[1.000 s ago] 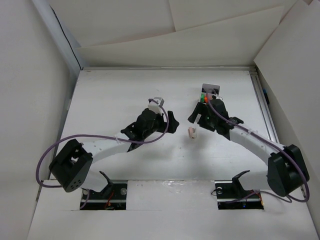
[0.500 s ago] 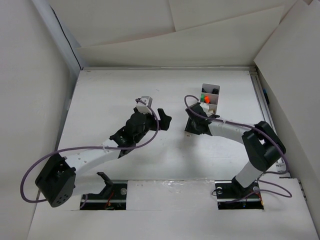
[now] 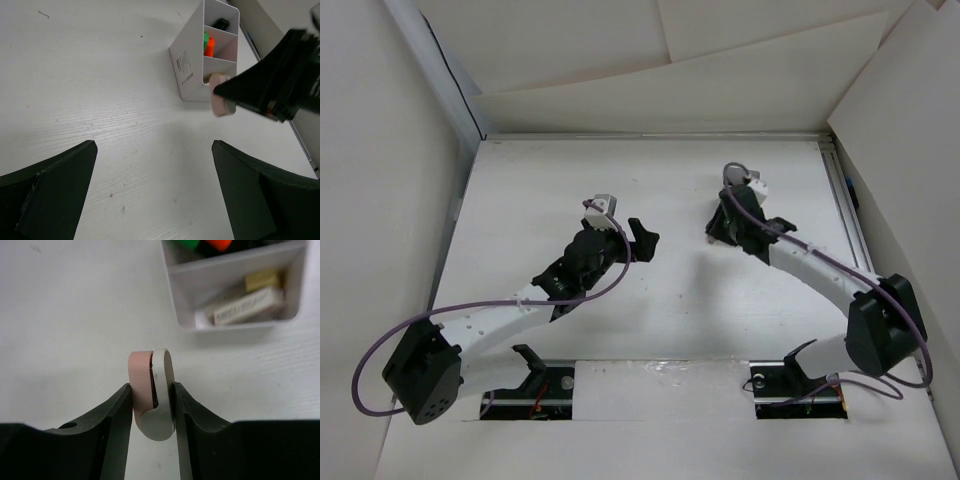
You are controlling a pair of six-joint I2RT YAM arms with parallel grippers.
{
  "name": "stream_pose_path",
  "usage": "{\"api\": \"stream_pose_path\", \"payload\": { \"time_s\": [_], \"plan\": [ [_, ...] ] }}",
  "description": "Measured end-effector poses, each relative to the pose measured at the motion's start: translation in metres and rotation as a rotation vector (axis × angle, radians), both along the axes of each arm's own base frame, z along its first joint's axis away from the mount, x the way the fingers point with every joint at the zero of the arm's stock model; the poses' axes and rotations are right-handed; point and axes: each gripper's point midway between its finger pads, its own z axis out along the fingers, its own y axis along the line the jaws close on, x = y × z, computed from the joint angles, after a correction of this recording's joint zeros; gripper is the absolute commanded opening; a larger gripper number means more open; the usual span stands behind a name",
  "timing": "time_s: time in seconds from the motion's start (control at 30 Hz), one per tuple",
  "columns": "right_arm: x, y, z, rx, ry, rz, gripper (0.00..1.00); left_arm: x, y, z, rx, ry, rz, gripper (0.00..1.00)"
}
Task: Sort the stationery into containers
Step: Pick up the stapler from the center of the board, then place the stapler in the storage box.
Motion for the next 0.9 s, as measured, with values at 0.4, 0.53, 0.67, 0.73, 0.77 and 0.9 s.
{"api": "stream_pose_path", "payload": {
  "time_s": [0.4, 0.53, 0.67, 0.73, 0.77, 0.9],
  "plan": [
    [0.072, -0.082, 0.042, 0.042, -0.116, -0.203, 0.16, 0.001, -0.001, -0.008, 0.012, 0.018, -0.001, 1.00],
    [0.074, -0.084, 0.030, 0.041, -0.083, -0.198, 0.16, 0.000, -0.002, -0.008, 0.013, 0.019, -0.005, 1.00],
    [0.075, -0.083, 0.031, 0.045, -0.090, -0.193, 0.16, 0.000, -0.003, -0.011, 0.017, 0.026, -0.012, 1.00],
    [0.075, -0.084, 0.030, 0.043, -0.090, -0.194, 0.16, 0.000, -0.004, -0.013, 0.020, 0.030, -0.015, 1.00],
    [0.075, -0.084, 0.030, 0.040, -0.092, -0.198, 0.16, 0.000, -0.004, -0.014, 0.021, 0.032, -0.015, 1.00],
    [0.076, -0.087, 0.026, 0.011, -0.098, -0.219, 0.16, 0.000, -0.005, -0.014, 0.021, 0.033, -0.020, 1.00]
  ]
}}
